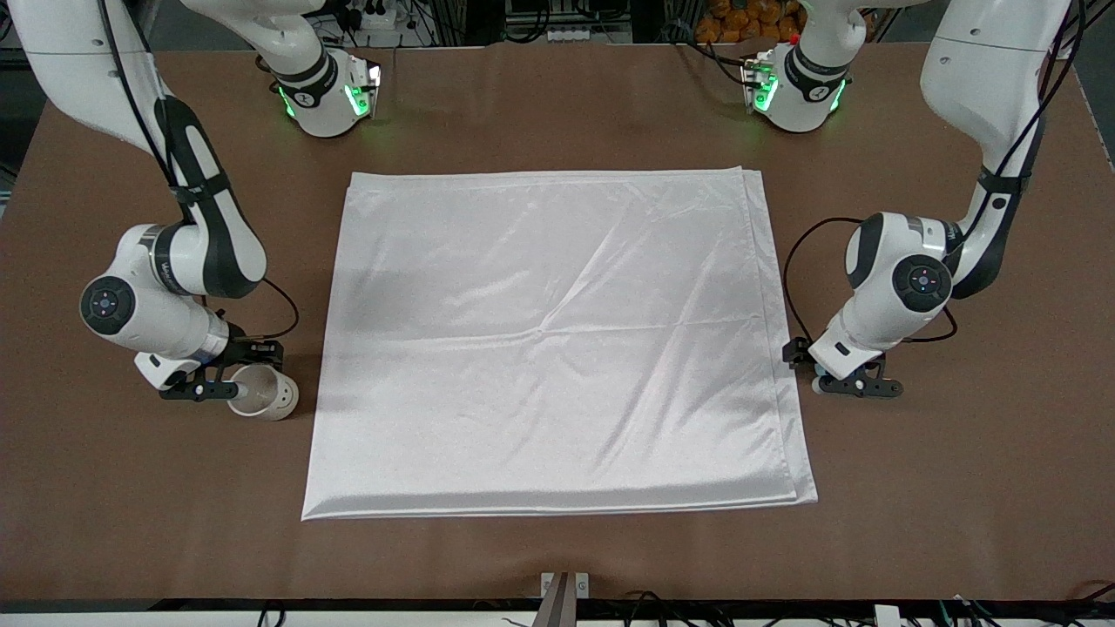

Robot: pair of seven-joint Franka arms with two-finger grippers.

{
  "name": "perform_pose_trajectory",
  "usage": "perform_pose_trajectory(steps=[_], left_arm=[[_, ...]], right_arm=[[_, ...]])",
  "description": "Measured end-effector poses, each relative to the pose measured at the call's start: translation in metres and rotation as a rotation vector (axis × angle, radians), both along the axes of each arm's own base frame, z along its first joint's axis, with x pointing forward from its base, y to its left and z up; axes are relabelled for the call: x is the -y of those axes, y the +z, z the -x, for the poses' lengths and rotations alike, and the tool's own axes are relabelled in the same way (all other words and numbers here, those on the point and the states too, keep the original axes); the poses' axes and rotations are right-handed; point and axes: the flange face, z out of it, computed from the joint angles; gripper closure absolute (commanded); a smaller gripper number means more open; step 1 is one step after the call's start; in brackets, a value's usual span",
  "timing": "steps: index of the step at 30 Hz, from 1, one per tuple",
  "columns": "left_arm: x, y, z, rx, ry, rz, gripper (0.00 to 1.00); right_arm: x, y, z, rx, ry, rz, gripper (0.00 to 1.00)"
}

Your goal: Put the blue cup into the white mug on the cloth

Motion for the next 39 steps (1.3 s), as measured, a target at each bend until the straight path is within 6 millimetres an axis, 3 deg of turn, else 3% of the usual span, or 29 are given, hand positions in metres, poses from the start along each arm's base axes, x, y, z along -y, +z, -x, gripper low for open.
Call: perform_pose_trajectory(steps=[5, 9, 15, 18, 22, 28, 32, 39], left_arm=[[0.0, -0.005, 0.001, -0.008, 0.0, 0.0, 0.0], [0.0, -0.009, 0.002, -0.015, 0.0, 0.0, 0.02], [0.0, -0.012, 0.002, -0.019, 0.0, 0.0, 0.64], [0.0, -0.012, 0.002, -0.02, 0.0, -0.001, 0.84], [0.0, -0.013, 0.002, -0.021, 0.0, -0.001, 1.0], [0.0, -0.013, 0.002, -0.021, 0.0, -0.001, 1.0], [-0.001, -0.013, 0.002, -0.02, 0.0, -0.002, 1.0], [-0.003, -0.01, 0.001, -0.015, 0.001, -0.005, 1.0]], right_arm=[[0.0, 0.001, 0.0, 0.001, 0.004, 0.0, 0.97], [0.0, 0.002, -0.002, 0.005, 0.024, 0.0, 1.0], [0.0, 0.009, -0.006, 0.021, 0.044, -0.001, 1.0], [-0.002, 0.019, -0.012, 0.043, 0.05, 0.0, 1.0], [-0.014, 0.037, -0.019, 0.07, 0.068, -0.001, 1.0], [-0.047, 0.066, -0.025, 0.064, 0.079, -0.006, 1.0], [-0.08, 0.085, -0.029, 0.062, 0.065, -0.009, 1.0], [-0.169, 0.106, -0.024, 0.079, 0.026, -0.016, 1.0]])
